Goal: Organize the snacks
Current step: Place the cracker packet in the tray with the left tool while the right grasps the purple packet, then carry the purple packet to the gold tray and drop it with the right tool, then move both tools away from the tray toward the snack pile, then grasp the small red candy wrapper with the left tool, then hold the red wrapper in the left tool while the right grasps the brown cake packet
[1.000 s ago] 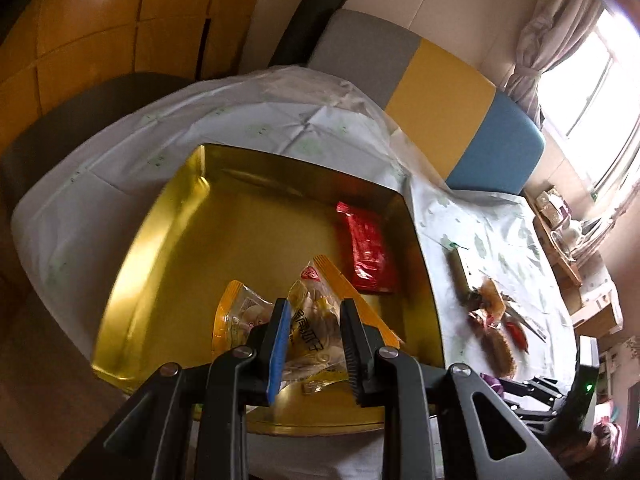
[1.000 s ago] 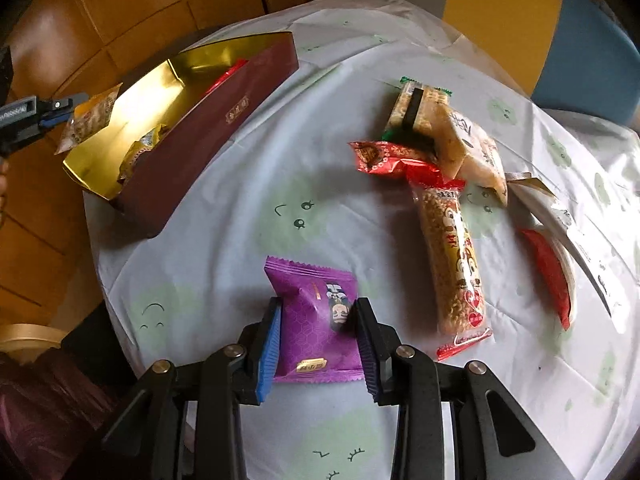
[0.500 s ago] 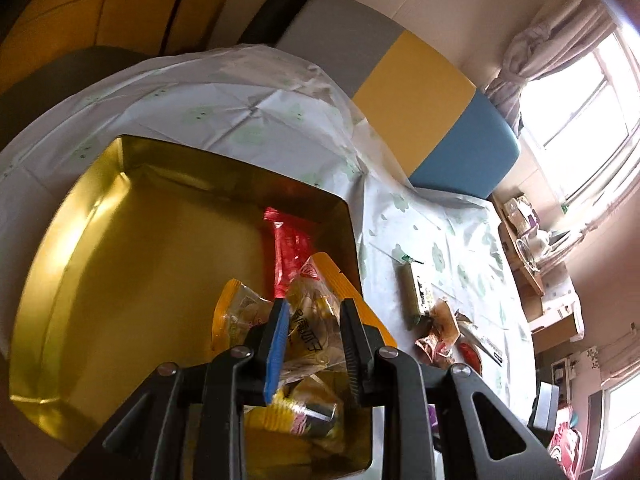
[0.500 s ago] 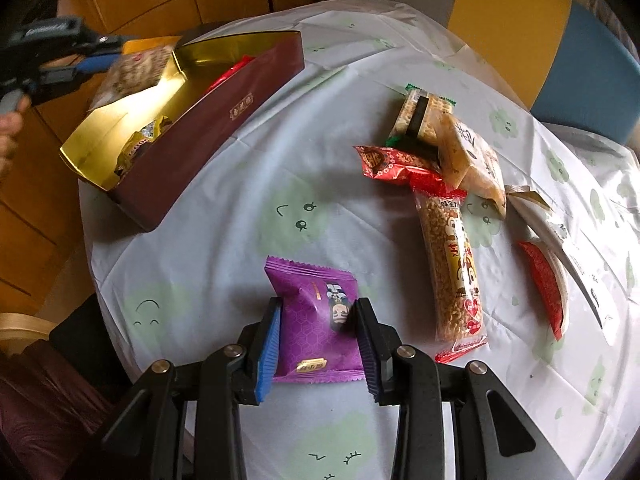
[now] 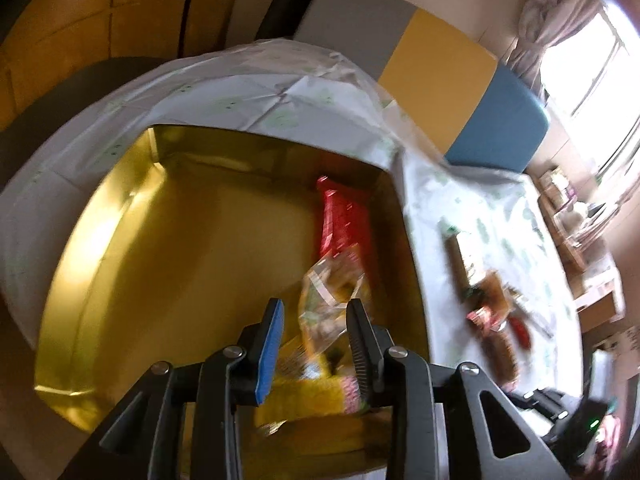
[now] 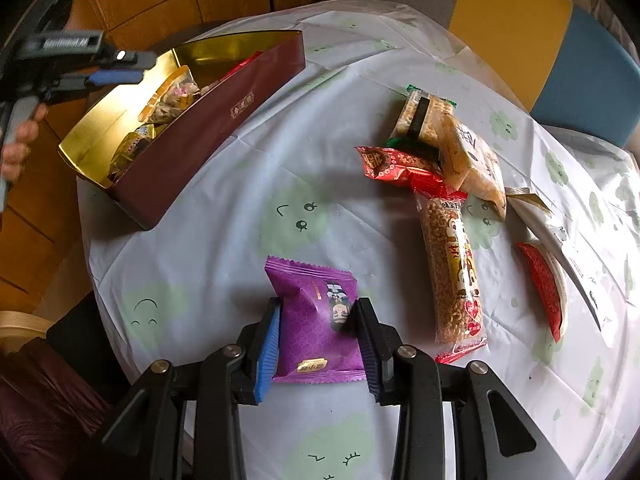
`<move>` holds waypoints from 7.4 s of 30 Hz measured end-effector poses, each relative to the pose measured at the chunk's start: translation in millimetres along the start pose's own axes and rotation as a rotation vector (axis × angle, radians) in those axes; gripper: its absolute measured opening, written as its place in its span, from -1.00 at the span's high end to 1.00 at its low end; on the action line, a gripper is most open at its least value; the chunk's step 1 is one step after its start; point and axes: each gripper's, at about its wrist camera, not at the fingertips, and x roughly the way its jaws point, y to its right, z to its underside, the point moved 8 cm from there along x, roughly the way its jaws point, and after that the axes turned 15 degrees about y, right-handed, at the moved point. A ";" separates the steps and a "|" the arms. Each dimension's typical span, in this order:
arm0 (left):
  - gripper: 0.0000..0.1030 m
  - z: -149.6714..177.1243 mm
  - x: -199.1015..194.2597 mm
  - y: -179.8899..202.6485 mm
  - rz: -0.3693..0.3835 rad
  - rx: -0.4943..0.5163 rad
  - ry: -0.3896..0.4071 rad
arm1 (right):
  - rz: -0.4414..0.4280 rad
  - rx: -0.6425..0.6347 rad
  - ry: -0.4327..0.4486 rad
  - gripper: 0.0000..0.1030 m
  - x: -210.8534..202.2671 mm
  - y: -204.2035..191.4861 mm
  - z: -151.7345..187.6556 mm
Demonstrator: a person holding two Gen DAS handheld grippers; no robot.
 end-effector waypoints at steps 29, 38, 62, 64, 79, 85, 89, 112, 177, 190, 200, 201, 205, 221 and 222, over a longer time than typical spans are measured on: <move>0.19 13.4 -46.7 7.6 -0.148 0.213 0.141 | 0.013 0.004 0.009 0.28 -1.3 -0.1 0.4; 0.18 13.9 -48.1 -15.0 -0.169 0.171 0.136 | -0.011 0.075 0.034 0.29 -7.5 -6.4 -12.2; 0.17 -3.5 -74.4 -99.1 -0.292 0.018 0.198 | -0.388 0.060 0.127 0.17 56.3 -206.2 -143.1; 0.18 -1.6 -73.7 -101.0 -0.294 0.020 0.196 | -0.376 0.062 0.099 0.11 68.2 -212.4 -138.4; 0.17 -3.0 -72.3 -81.6 -0.269 0.067 0.201 | -0.260 0.039 0.221 -0.16 29.3 -177.1 -136.4; 0.17 -0.3 -72.1 -62.2 -0.242 0.109 0.193 | -0.202 0.060 0.259 -0.33 8.0 -145.9 -129.0; 0.17 2.7 -71.9 -49.2 -0.228 0.143 0.187 | -0.167 0.084 0.277 -0.40 -5.9 -123.1 -123.0; 0.17 22.4 -62.2 -0.1 -0.155 0.263 0.129 | 0.179 0.150 0.251 -0.49 -53.1 52.9 -70.9; 0.58 103.9 84.0 215.0 0.268 0.548 -0.221 | 0.453 0.694 0.330 -0.80 -103.4 216.3 -23.2; 0.51 133.3 52.7 202.2 0.261 0.639 0.007 | 0.466 0.828 0.318 -0.80 -103.6 233.9 -3.8; 0.50 137.4 49.7 203.9 0.253 0.692 0.090 | 0.467 0.874 0.287 -0.80 -96.6 240.6 6.2; 0.50 137.7 50.9 205.5 0.253 0.691 0.090 | 0.465 0.871 0.283 -0.80 -95.8 240.1 6.6; 0.51 136.7 51.4 205.2 0.262 0.680 0.095 | 0.465 0.861 0.262 -0.80 -90.7 238.1 8.0; 0.51 138.0 47.8 204.1 0.264 0.680 0.114 | 0.392 0.744 0.181 -0.80 -64.3 211.6 0.6; 0.51 138.0 47.8 204.0 0.265 0.679 0.114 | 0.372 0.734 0.179 -0.80 -61.8 207.4 -1.2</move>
